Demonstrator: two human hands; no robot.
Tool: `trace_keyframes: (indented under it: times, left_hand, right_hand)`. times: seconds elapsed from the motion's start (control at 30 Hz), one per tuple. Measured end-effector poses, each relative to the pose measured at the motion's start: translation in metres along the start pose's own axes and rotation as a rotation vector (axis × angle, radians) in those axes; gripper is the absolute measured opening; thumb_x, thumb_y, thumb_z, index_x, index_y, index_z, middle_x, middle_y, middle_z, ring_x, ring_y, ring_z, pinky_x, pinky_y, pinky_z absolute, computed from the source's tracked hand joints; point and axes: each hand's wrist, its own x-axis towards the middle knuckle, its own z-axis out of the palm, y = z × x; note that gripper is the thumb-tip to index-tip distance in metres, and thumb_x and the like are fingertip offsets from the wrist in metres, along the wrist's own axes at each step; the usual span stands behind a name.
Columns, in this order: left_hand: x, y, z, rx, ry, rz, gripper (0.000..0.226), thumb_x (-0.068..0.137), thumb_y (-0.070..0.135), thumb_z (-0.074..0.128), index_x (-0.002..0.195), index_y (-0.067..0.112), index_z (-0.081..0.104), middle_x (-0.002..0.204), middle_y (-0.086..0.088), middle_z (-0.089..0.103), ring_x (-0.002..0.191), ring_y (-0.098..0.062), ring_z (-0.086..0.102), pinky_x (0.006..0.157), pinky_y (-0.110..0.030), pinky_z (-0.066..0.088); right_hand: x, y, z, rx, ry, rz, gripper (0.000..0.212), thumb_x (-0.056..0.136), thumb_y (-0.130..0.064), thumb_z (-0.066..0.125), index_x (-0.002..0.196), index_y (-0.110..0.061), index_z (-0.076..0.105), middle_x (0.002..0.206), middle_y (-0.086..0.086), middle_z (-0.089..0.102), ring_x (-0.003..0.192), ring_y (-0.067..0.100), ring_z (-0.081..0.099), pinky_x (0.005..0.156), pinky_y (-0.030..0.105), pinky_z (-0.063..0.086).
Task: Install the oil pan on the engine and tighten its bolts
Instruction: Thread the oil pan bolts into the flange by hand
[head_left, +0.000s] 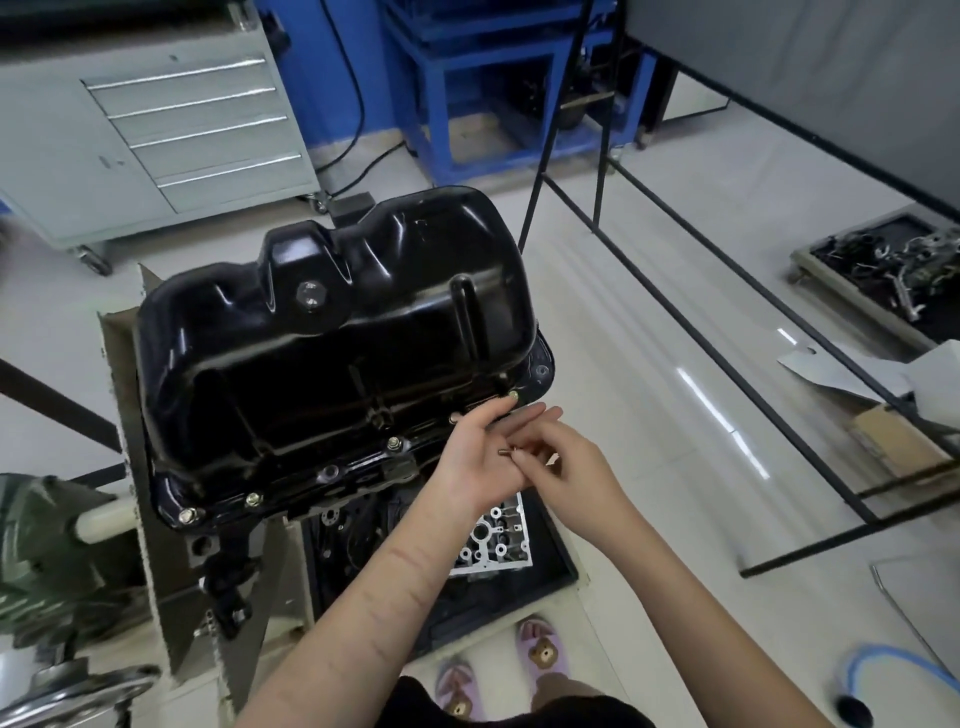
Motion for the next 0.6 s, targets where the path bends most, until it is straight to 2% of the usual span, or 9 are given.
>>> trace_keyframes:
  times: [0.07,0.17,0.23,0.3,0.4,0.5,0.6]
  left_hand:
    - [0.006,-0.001,0.01,0.015,-0.006,0.008,0.033,0.09,0.018,0.043,0.106,-0.006,0.057,0.105,-0.021,0.062,0.093,-0.03,0.057,0.081,-0.04,0.046]
    - [0.019,-0.004,0.026,0.008,0.008,0.026,0.028,0.091,0.015,0.04,0.105,-0.005,0.054,0.112,-0.021,0.053,0.1,-0.032,0.053,0.083,-0.043,0.045]
    - [0.028,-0.007,0.034,-0.023,0.027,0.034,0.028,0.094,0.017,0.04,0.099,-0.005,0.055,0.105,-0.019,0.06,0.099,-0.03,0.055,0.09,-0.046,0.042]
    - [0.034,-0.008,0.038,-0.052,0.064,0.033,0.031,0.095,0.021,0.04,0.098,-0.006,0.055,0.096,-0.019,0.065,0.097,-0.031,0.057,0.091,-0.048,0.039]
    - [0.036,-0.01,0.039,-0.126,0.087,0.047,0.035,0.095,0.023,0.041,0.1,-0.009,0.055,0.105,-0.02,0.063,0.096,-0.034,0.058,0.087,-0.05,0.041]
    - [0.036,-0.012,0.039,-0.215,0.099,0.066,0.033,0.096,0.02,0.041,0.098,-0.01,0.055,0.108,-0.021,0.061,0.1,-0.034,0.057,0.087,-0.053,0.04]
    - [0.037,-0.012,0.04,-0.311,0.108,0.104,0.03,0.096,0.012,0.038,0.096,-0.012,0.055,0.112,-0.02,0.059,0.116,-0.032,0.052,0.091,-0.053,0.037]
  right_hand:
    - [0.004,0.006,-0.011,-0.029,-0.009,-0.023,0.011,0.089,-0.011,0.055,0.088,-0.022,0.054,0.079,-0.011,0.056,0.073,0.0,0.052,0.064,0.009,0.038]
    - [0.016,0.021,-0.038,0.085,0.098,0.001,0.023,0.089,-0.008,0.055,0.084,-0.03,0.05,0.079,-0.015,0.059,0.074,-0.007,0.056,0.062,0.005,0.039]
    - [0.029,0.03,-0.057,0.136,0.152,0.013,0.02,0.088,-0.006,0.056,0.085,-0.025,0.052,0.08,-0.012,0.06,0.075,-0.004,0.057,0.061,0.004,0.039]
    - [0.044,0.037,-0.072,0.17,0.152,0.005,0.019,0.088,-0.006,0.056,0.084,-0.024,0.052,0.081,-0.006,0.062,0.077,0.005,0.058,0.062,0.006,0.04]
    - [0.063,0.043,-0.082,0.199,0.13,-0.021,0.02,0.088,-0.005,0.056,0.083,-0.024,0.052,0.082,-0.002,0.062,0.081,0.013,0.06,0.063,0.007,0.041]
    - [0.076,0.044,-0.084,0.2,0.094,-0.06,0.014,0.087,-0.004,0.057,0.086,-0.018,0.054,0.08,-0.011,0.06,0.077,0.005,0.058,0.064,0.006,0.04]
    - [0.084,0.045,-0.083,0.194,0.054,-0.101,0.015,0.086,-0.004,0.059,0.086,-0.019,0.056,0.079,-0.014,0.059,0.075,-0.001,0.056,0.067,0.008,0.042]
